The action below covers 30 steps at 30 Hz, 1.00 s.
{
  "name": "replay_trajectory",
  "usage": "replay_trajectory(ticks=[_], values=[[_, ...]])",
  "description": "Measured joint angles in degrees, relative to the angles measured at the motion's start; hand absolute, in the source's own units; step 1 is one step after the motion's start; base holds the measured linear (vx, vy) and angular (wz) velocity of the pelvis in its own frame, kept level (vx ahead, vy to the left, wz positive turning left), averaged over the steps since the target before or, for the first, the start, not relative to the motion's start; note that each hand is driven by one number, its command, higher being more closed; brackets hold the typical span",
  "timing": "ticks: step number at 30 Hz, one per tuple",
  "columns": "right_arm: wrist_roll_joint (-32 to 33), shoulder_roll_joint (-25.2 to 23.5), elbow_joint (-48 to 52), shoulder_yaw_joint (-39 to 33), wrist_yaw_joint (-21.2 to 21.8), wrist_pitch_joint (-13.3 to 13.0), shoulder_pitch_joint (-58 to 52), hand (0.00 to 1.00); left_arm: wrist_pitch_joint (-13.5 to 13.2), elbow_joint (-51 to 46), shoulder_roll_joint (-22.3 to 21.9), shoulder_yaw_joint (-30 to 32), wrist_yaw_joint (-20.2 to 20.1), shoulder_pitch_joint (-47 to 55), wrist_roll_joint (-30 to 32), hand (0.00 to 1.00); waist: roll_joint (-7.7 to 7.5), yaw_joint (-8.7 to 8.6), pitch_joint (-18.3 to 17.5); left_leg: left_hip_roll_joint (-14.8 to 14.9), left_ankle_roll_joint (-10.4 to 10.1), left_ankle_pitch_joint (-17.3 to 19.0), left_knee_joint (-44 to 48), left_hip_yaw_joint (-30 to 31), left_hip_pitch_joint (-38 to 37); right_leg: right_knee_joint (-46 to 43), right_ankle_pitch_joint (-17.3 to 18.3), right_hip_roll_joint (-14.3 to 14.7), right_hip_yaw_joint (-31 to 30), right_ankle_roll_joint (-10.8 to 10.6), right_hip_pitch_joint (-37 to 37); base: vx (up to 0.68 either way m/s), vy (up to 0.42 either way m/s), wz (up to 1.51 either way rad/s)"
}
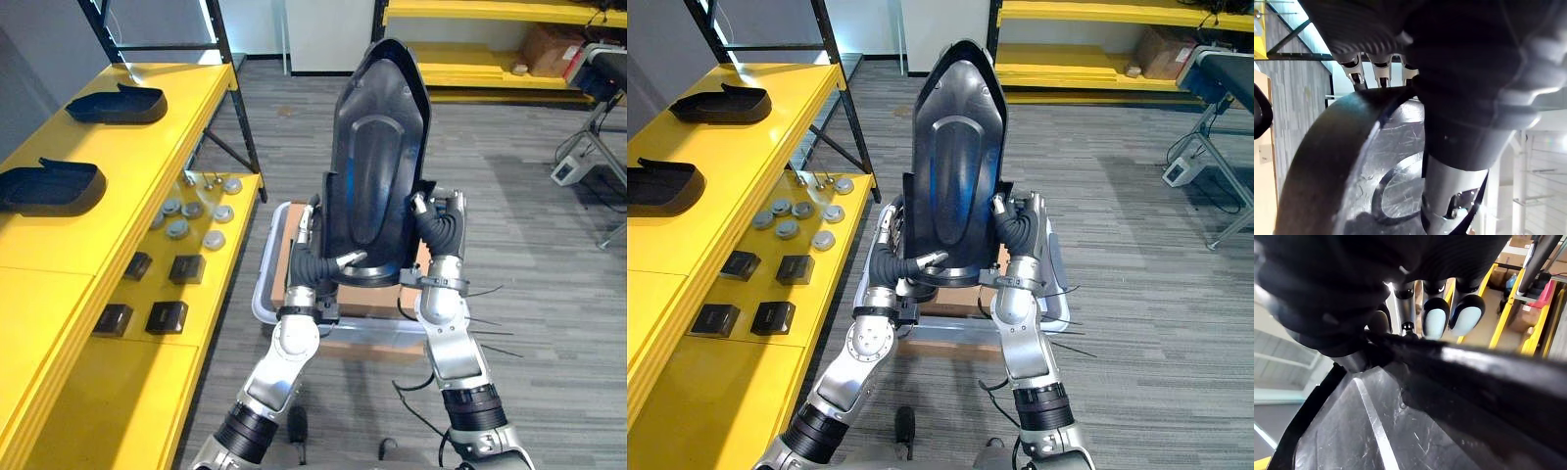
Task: Walk over and take plastic housings, then place them on the shelf
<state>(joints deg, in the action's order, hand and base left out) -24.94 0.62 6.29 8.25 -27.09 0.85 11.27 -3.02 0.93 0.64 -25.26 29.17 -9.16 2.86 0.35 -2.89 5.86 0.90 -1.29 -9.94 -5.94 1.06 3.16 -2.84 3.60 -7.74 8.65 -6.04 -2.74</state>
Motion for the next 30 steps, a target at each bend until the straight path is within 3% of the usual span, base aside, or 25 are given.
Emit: replay_trajectory(ticks=[2, 3, 9, 17, 22, 26, 30], values=[[0.8, 0.1, 0.0, 1.0, -0.3, 0.0, -0.5, 1.00, 0.0, 0.7, 0.1, 0.0, 0.0, 0.0, -0.1, 1.00, -0.05, -0.01, -0.4, 0.0, 0.0, 0.0, 0.0, 0.0, 0.0, 0.0, 0.0, 0.0, -0.3, 0.0, 0.0, 0.00, 0.000, 0.00], [0.9, 0.2, 0.0, 1.7, -0.3, 0.0, -0.5, 0.00, 0.0, 0.7, 0.1, -0.1, -0.1, -0.2, -0.4, 1.00, -0.05, 0.00, -0.4, 0.0, 0.0, 0.0, 0.0, -0.1, 0.0, 0.0, 0.0, 0.0, -0.4, 0.0, 0.0, 0.00, 0.000, 0.00], [6.4, 1.5, 1.5, 4.7, 1.6, -1.1, -0.5, 0.00, 0.0, 0.9, 0.9, 0.7, -0.1, -0.9, -3.4, 1.00, -0.06, -0.03, -0.5, 0.1, 0.0, 0.0, 0.0, -0.5, 0.0, 0.3, -0.4, 0.1, -0.9, 0.1, 0.1, -0.01, -0.005, -0.03], [12.6, 4.0, 2.0, 7.4, 5.9, -6.1, -0.5, 0.00, 0.4, 1.0, 2.0, 1.2, -0.3, -0.9, -4.5, 1.00, -0.75, 0.13, -2.7, 0.1, 0.0, 0.0, 0.0, -0.6, 0.1, 0.9, -0.7, 0.1, -0.9, 0.1, 0.0, 0.00, -0.002, -0.01], [14.4, 7.6, 3.4, 7.0, 8.2, -7.0, -0.5, 0.00, 0.4, 1.0, 2.0, 1.4, -1.3, -0.8, -4.4, 1.00, -0.81, 0.25, -2.8, 0.1, 0.0, 0.0, 0.0, -0.6, 0.0, 0.7, -0.7, 0.1, -1.1, 0.4, 0.0, -0.01, -0.002, 0.00], [17.9, 9.0, 9.5, 3.9, 10.0, -8.8, -0.5, 0.00, 0.4, 0.9, 1.7, 3.3, -2.4, 1.0, -2.8, 1.00, -0.81, 0.05, -2.8, 0.2, -0.2, 0.1, 0.0, -0.7, -0.1, 0.7, -0.8, 0.2, -1.1, 0.5, 0.0, 0.00, 0.000, 0.00], [24.9, 9.3, 14.0, -7.2, 9.7, -12.1, -0.5, 0.00, 0.4, 0.8, 1.7, 5.4, -3.1, 4.8, -2.1, 1.00, -0.87, -0.14, -2.8, 0.2, -0.3, 0.2, 0.0, -0.8, -0.1, 0.8, -0.8, 0.2, -1.1, 0.5, 0.0, 0.00, 0.000, 0.00]])
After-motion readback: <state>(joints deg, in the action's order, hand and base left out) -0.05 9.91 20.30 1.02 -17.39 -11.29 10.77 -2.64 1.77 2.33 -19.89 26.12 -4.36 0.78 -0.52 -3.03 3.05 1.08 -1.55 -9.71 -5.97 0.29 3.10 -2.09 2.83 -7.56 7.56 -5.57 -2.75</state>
